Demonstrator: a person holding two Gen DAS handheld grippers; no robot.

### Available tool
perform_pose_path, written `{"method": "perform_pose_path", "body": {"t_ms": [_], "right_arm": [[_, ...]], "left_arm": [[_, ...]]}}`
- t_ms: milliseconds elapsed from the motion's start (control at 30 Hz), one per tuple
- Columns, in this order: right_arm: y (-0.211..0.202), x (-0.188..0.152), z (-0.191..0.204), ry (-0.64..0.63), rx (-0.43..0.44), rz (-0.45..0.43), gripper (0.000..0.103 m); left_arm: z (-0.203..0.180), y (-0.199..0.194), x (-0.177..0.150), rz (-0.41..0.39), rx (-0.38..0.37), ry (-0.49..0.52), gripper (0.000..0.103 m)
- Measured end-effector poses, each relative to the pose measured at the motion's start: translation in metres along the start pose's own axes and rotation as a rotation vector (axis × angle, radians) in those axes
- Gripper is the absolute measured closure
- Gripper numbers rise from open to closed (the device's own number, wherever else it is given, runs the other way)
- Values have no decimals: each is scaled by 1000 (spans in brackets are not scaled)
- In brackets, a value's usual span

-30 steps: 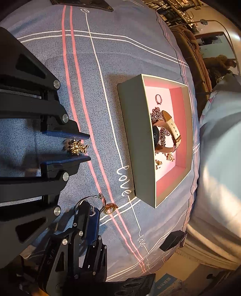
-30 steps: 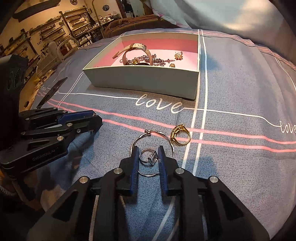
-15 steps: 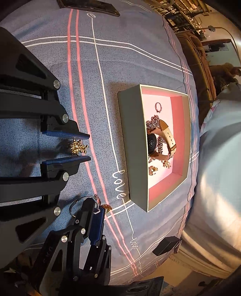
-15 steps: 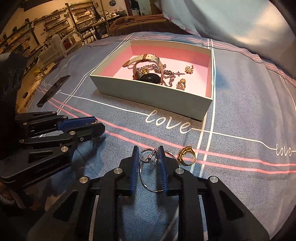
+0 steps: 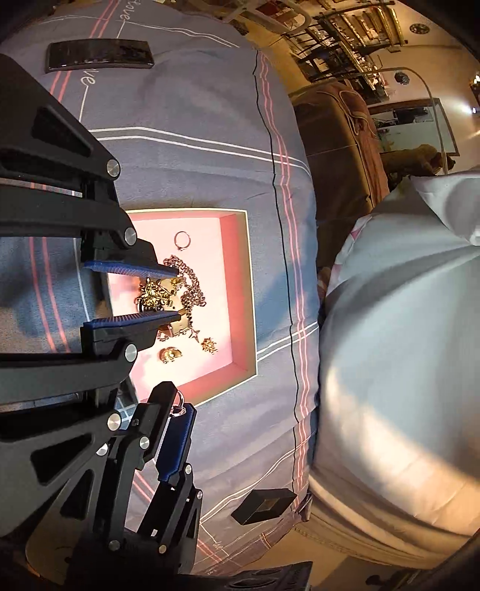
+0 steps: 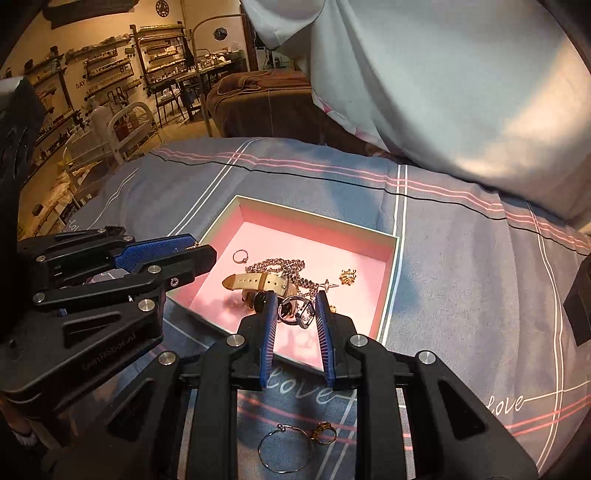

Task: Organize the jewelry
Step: 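Lower the earring and silver ring into the pink box and open both grippers, then move both grippers back toward the silver hoop and gold ring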

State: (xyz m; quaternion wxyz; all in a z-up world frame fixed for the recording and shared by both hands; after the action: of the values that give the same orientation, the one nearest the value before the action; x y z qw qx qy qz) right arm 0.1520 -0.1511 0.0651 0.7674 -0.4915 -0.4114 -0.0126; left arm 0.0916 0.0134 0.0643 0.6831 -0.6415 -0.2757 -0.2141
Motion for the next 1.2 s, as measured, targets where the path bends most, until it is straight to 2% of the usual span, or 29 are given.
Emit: {"method": "perform_pose_path", "body": {"t_ms": [167,433,967,1033,1067,1100,1133,1200], "right_arm": [[-1,15,-2,-8,-16,-11,81],[16,21,-11,-2,-21,25,81],[63,10,-15,-21,-15,134,81],[65,9,-13,-38,-33,139,75],[64,8,-12,-39,-34,136,65],[64,7,-11,-40,-38,132,58],[64,7,-10,-46,-42,132,56],[62,7,-9,-50,-41,129,55]], "left_arm": [[2,7,23,0,13,-13,85],[7,16,40,6,13,-33,85],[13,72,32,117,-6,-74,85],[16,75,32,127,-12,-101,80],[17,75,33,128,-17,-112,67],[19,73,34,118,-12,-116,48],[20,70,35,101,4,-117,43],[20,65,38,88,9,-114,40]]}}
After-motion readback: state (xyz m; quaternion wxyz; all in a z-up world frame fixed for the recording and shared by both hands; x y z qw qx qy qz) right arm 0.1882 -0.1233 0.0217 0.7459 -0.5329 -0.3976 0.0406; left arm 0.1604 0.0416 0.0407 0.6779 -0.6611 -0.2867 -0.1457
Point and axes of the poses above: each gripper's, at about its wrist camera, not at the fingertips, and y roughly the way its jaws point, z to its left, x to its top, the point moved 1 cm from there along y, roughly the way its jaws point, and after that the axes turned 6 degrees about x, right-handed, at the moved point
